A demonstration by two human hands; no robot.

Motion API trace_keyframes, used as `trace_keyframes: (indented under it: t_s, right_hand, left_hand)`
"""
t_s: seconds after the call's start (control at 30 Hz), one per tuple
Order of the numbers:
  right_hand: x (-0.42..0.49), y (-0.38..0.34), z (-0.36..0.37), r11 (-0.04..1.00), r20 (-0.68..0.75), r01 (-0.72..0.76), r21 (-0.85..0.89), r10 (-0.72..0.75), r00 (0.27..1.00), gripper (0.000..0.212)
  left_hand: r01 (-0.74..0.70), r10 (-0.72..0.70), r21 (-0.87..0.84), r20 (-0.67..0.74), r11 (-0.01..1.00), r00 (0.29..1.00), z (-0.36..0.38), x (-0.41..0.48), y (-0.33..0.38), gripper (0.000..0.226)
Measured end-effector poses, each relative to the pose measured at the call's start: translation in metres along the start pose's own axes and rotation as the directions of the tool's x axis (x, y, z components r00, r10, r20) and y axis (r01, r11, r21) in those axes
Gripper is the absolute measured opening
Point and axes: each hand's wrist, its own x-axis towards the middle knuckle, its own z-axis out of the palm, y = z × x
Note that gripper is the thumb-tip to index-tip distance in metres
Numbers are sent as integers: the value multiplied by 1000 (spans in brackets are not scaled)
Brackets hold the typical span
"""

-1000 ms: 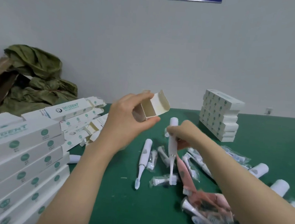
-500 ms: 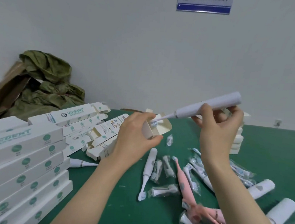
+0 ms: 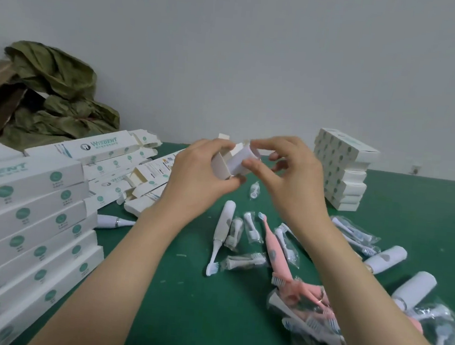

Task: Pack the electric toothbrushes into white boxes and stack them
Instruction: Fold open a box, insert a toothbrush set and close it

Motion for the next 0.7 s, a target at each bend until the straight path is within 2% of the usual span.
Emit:
trace_keyframes:
  t_s: [0.07,0.13,0.17,0.2,0.23,0.27,0.3,0.33,0.37,0.4,0.5,0.57,0.63,0.67,0.7]
  right_hand:
    - [-3,4,5,996,33,-71,48,70,997,9]
    - [-1,9,3,969,-32,-215,124,221,975,13]
    - [0,13,-1,950,7,-301,85,301,954,14]
    - [0,18,-5,931,137,-363,-29,364,921,12]
    - [-1,24,-8,913,343,-357,-197,405,848,8]
    - [-4,28,-10,891,546,-274,-361,440,713,9]
    - [-9,32,-8,866,686,-155,-475,475,551,20]
    - [-15,35,-2,846,761,-51,-530,501,411,30]
    - [-23,37,5,833,788,11,-553,519,331,35]
    - [-29,38,13,827,791,32,-561,524,315,33]
    - [-35,41,24,837,776,30,-547,493,392,14]
    - [-26,42,12,872,804,22,-490,442,399,9]
    - [-13,35,-13,938,840,-141,-317,347,418,7]
    - [-8,29,-25,942,840,-284,-179,297,454,7]
    - [-3,21,-35,895,825,-446,5,249,507,9]
  left_hand:
    - [-9,9,-6,14,1000,1000,0,0,-1,52]
    - [-2,1,5,23,1000,1000,-2,1,-5,53]
    - [1,-1,10,28,1000,1000,-4,1,-7,53]
    - [2,-2,12,29,1000,1000,-6,2,-10,54]
    - [2,-2,14,29,1000,1000,-7,3,-12,54]
    - [2,-2,13,31,1000,1000,-7,3,-13,54]
    - [1,-1,8,37,1000,999,-7,3,-13,54]
    - [0,0,2,45,1000,999,-7,2,-13,53]
    - [-1,1,-2,51,1000,999,-6,2,-12,54]
    - [-3,3,-5,60,1000,998,-6,1,-12,54]
    - [-8,9,-11,90,1000,996,-4,1,-10,54]
    - [-8,9,-10,96,1000,995,-4,0,-10,54]
    - [-1,2,-11,92,1000,996,-3,-1,-9,54]
    - [1,0,-10,92,1000,996,-3,-1,-9,53]
    - [0,1,-9,97,1000,995,-3,-1,-10,53]
